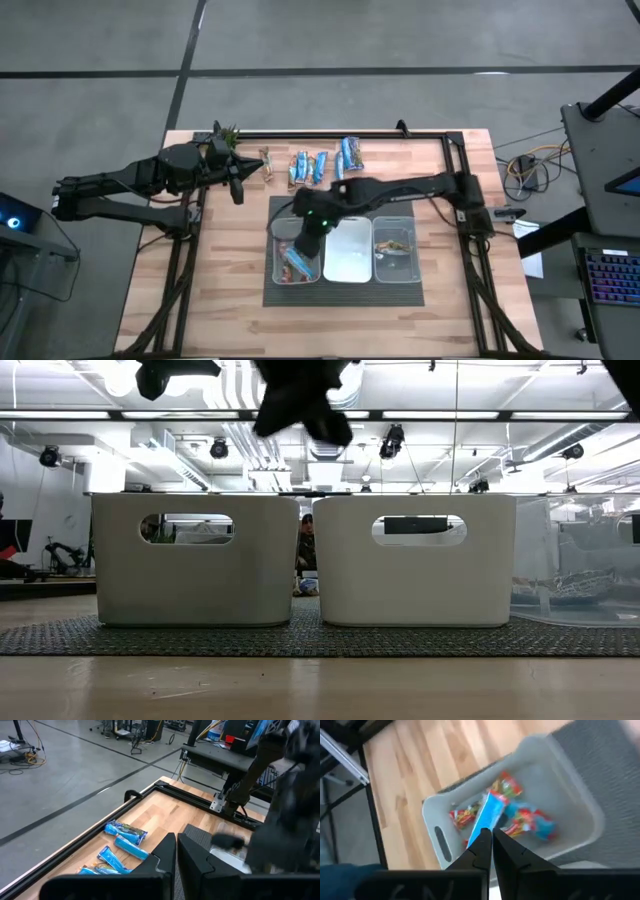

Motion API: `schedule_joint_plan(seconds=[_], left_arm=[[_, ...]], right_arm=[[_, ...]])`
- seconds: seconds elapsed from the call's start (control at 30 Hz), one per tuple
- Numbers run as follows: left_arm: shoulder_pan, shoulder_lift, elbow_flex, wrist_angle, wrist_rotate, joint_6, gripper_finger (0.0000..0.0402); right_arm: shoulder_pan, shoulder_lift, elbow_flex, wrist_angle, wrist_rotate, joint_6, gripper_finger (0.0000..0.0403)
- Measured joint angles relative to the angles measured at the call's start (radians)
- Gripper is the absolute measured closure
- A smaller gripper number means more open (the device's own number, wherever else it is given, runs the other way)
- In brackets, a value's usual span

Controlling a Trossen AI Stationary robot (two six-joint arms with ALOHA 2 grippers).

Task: Pick and place Granola Bars by type
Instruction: Put the orange granola bar into the transparent bin

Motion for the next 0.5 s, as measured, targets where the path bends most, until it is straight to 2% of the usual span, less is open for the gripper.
schedule_joint_plan(seconds=[0.27,0.5], left_arm=[[0.000,0.004,0.000,0.001,0.000,-0.015,0.0401],[0.002,0.010,0.002,0.002,-0.011,-0.055,0.0401]], right_arm=[[-0.011,-0.214,-0.010,-0.164,0.240,-0.071,0.0394],[-0.035,-0.423,-0.048,-0.224,0.317,-0.103,0.0394]])
